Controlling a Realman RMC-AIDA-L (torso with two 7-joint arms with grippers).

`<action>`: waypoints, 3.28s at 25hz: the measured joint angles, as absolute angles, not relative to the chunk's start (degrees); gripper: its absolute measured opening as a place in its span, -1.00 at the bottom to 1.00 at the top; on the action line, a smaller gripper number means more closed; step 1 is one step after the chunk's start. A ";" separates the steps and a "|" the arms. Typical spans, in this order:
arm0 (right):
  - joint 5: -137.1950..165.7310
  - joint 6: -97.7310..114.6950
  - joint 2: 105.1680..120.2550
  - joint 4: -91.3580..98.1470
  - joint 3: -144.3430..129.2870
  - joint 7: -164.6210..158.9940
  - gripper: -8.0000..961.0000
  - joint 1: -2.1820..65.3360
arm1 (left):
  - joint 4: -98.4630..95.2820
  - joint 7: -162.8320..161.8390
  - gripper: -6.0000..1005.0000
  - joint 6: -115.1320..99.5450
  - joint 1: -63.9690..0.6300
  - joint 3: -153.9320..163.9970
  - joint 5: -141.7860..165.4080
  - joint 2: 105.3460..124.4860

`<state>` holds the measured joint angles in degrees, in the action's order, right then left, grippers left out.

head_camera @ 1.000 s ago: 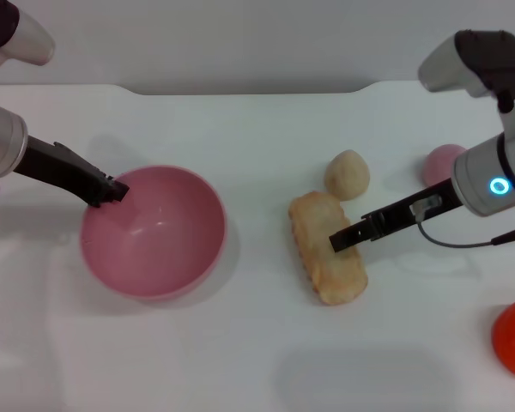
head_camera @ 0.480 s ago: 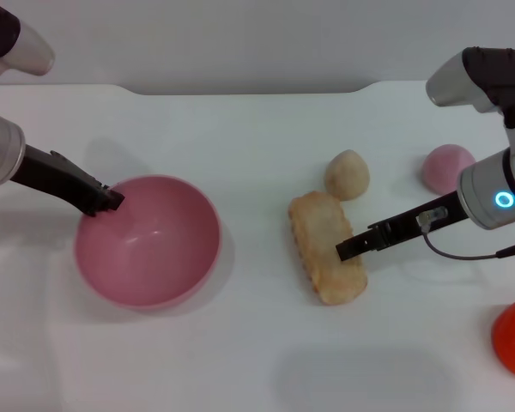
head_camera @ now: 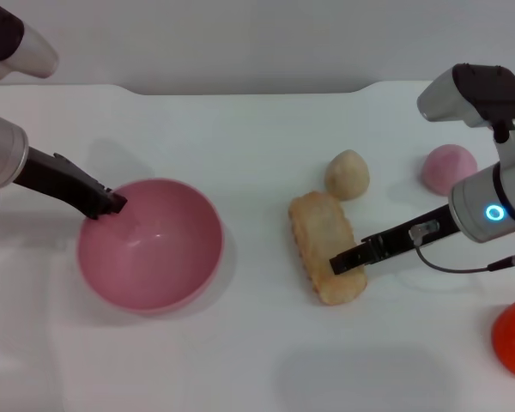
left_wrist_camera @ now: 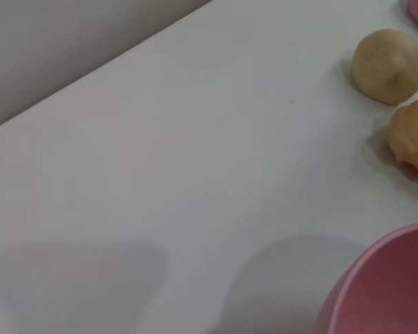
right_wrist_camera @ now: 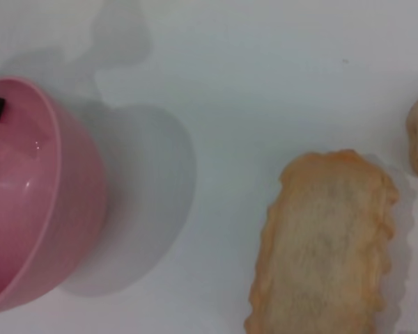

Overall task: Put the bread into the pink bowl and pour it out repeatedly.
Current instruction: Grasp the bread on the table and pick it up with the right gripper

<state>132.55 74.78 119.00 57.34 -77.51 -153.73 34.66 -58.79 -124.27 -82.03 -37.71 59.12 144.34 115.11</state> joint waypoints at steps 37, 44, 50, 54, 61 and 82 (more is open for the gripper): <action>131.84 77.50 118.71 58.23 -77.44 -154.85 -0.01 36.75 | -58.80 -123.77 -0.89 -82.39 -37.43 59.49 144.35 115.72; 132.53 79.95 118.50 60.09 -75.93 -156.24 -0.02 35.76 | -58.80 -123.66 -0.89 -82.03 -37.46 59.49 144.39 115.46; 133.22 79.19 118.57 60.99 -73.64 -156.45 -0.03 34.48 | -58.80 -123.49 -0.89 -81.61 -37.84 59.49 144.41 115.42; 133.21 76.72 118.71 61.78 -72.86 -156.53 -0.03 33.32 | -58.79 -123.41 -0.89 -81.45 -37.97 59.49 144.41 115.34; 132.86 75.08 118.85 59.46 -72.98 -156.61 -0.04 33.35 | -58.80 -123.33 -0.89 -81.41 -38.00 59.49 144.41 115.18; 129.87 72.34 119.00 54.74 -76.09 -156.07 -0.06 33.98 | -58.74 -122.68 -0.89 -81.65 -37.93 59.50 144.40 115.38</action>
